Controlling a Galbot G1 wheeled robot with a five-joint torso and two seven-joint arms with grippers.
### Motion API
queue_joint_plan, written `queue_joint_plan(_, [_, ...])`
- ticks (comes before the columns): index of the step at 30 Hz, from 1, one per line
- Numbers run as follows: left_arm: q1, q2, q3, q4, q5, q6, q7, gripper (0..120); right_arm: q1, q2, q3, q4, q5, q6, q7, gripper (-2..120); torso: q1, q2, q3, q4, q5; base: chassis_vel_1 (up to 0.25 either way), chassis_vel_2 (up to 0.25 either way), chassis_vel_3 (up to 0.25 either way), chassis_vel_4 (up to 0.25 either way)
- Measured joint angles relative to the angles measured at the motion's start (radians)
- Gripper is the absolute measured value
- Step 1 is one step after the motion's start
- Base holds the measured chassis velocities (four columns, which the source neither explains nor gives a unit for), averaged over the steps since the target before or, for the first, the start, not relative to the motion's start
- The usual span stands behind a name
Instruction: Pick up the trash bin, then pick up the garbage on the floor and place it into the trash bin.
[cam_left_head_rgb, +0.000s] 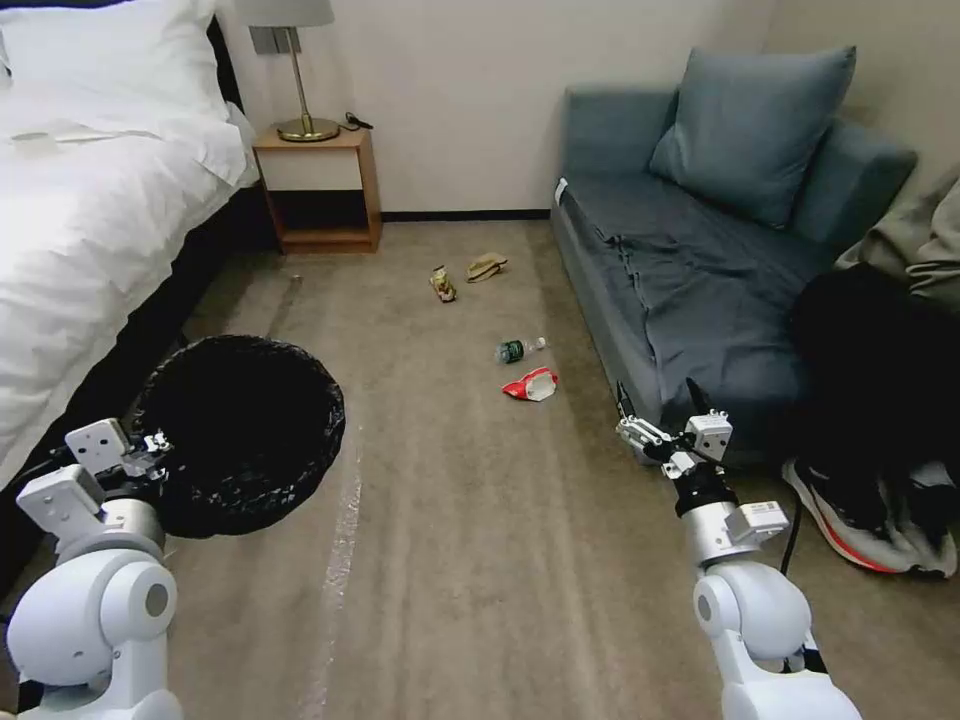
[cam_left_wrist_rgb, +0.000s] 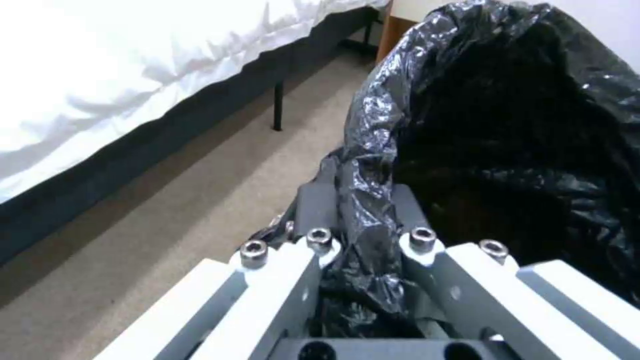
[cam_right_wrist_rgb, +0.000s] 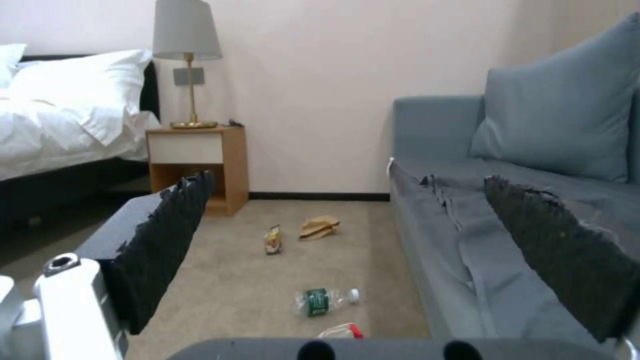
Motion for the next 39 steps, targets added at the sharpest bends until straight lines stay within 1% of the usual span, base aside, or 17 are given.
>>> queue_joint_plan(13, [0.0, -0.001, 0.002, 0.006, 0.009, -0.012, 0.006, 4, -0.006, 0.002, 0.003, -0.002, -0.006, 0.009, -0.004, 100, 0.0, 0.0, 0.0, 0.0, 0.0, 0.0, 0.0, 0.0, 0.0])
queue_joint_plan(16, [0.005, -0.001, 0.002, 0.006, 0.009, -0.014, 0.008, 4, -0.007, 0.002, 0.006, -0.001, -0.007, 0.009, -0.007, 100, 0.0, 0.0, 0.0, 0.0, -0.0001, -0.043, 0.085, 0.067, -0.081])
queue_joint_plan(29, [0.004, -0.003, 0.005, 0.011, 0.018, -0.019, 0.012, 4, -0.009, 0.003, 0.015, -0.004, -0.007, 0.016, -0.013, 100, 0.0, 0.0, 0.0, 0.0001, -0.0001, -0.189, 0.184, 0.186, -0.188])
queue_joint_plan(39, [0.001, -0.003, 0.006, 0.015, 0.024, -0.02, 0.015, 4, -0.005, 0.003, 0.016, -0.009, -0.007, 0.016, -0.016, 100, 0.0, 0.0, 0.0, 0.0001, -0.0001, -0.154, 0.154, 0.153, -0.17])
